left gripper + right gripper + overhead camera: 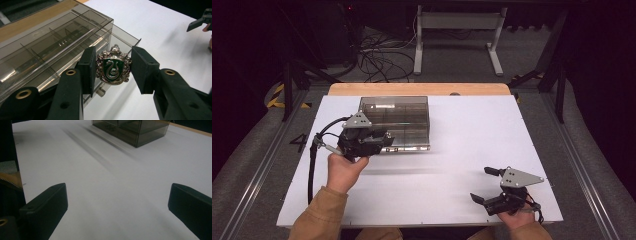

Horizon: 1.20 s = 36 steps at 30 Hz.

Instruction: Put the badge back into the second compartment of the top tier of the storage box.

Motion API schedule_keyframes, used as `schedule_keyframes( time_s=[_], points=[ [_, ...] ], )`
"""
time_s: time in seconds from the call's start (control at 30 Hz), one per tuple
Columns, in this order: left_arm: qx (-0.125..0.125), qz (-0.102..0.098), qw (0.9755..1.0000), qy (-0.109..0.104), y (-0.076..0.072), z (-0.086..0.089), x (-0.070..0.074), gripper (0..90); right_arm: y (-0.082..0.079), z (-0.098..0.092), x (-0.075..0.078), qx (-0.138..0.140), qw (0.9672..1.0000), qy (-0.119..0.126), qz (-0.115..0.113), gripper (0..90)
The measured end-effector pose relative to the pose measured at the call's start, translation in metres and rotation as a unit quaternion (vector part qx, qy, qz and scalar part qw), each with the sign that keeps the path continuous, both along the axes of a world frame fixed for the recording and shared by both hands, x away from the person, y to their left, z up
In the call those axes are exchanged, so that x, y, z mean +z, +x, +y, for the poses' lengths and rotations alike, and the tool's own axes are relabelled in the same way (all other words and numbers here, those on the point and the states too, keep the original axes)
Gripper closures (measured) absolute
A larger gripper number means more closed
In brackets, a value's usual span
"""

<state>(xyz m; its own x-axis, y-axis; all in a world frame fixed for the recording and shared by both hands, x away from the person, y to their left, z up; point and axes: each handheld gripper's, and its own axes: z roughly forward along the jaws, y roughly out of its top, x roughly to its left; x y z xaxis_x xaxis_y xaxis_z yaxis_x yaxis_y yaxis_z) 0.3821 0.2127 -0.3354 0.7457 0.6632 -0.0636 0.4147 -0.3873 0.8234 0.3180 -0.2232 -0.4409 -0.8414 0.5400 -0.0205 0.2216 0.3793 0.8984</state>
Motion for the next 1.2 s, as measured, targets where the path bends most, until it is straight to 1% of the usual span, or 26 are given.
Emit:
schedule_keyframes(
  time_s=[0.13,0.17,0.23,0.47,0.5,0.53,0.6,0.63,0.67,0.8,0.83,0.97,1.07,1.13,1.17,1.2],
  points=[
    [-0.001,0.004,1.0000,-0.001,0.006,-0.003,-0.002,57.3,0.000,0.000,0.000,0.000,1.0000,0.000,0.000,3.0],
    [-0.001,0.002,1.0000,0.002,0.007,-0.004,-0.002,57.3,0.000,0.000,0.000,0.000,1.0000,0.000,0.000,3.0],
    [-0.001,0.003,1.0000,-0.003,0.009,-0.005,-0.002,57.3,0.000,0.000,0.000,0.001,1.0000,0.000,0.000,3.0],
    [0.004,0.003,1.0000,0.002,0.014,-0.008,-0.004,57.3,0.000,-0.001,0.000,0.001,1.0000,0.000,0.000,3.0],
    [0.004,0.006,1.0000,0.000,0.015,-0.008,-0.005,57.4,0.000,-0.001,0.000,0.001,1.0000,0.000,0.000,3.0],
    [0.004,0.004,1.0000,0.002,0.016,-0.008,-0.005,57.3,0.000,-0.001,0.000,0.001,1.0000,0.000,0.001,3.0],
    [0.005,0.007,1.0000,-0.004,0.018,-0.008,-0.006,57.3,0.000,0.000,0.000,0.001,1.0000,-0.001,0.000,3.0],
    [0.004,0.002,1.0000,0.002,0.020,-0.007,-0.006,57.3,0.000,0.000,0.000,0.001,1.0000,-0.001,0.000,3.0],
    [0.006,0.009,0.9999,-0.005,0.021,-0.008,-0.007,57.3,0.000,0.000,0.000,0.002,1.0000,-0.001,0.000,2.9],
    [0.010,0.016,0.9998,-0.005,0.023,-0.008,-0.010,57.3,0.000,0.000,0.000,0.001,1.0000,-0.001,0.000,3.0],
    [0.010,0.014,0.9999,-0.003,0.023,-0.008,-0.010,57.4,0.000,0.000,0.000,0.001,1.0000,0.000,0.001,3.0],
    [0.009,0.015,0.9998,-0.004,0.024,-0.008,-0.011,57.3,0.000,0.000,0.000,0.001,1.0000,-0.002,0.000,3.0],
    [0.010,0.025,0.9996,-0.004,0.026,-0.010,-0.015,57.3,0.000,0.000,0.000,0.001,1.0000,-0.001,0.001,3.0],
    [0.012,0.026,0.9996,-0.004,0.028,-0.011,-0.017,57.3,0.000,0.000,0.000,0.001,1.0000,-0.001,0.001,3.0],
    [0.014,0.031,0.9994,-0.006,0.028,-0.010,-0.018,57.3,0.000,0.000,0.000,0.001,1.0000,-0.002,0.000,3.0],
    [0.017,0.032,0.9993,-0.009,0.029,-0.010,-0.020,57.3,0.000,0.000,0.000,0.002,1.0000,-0.001,0.001,3.0]
  ],
)
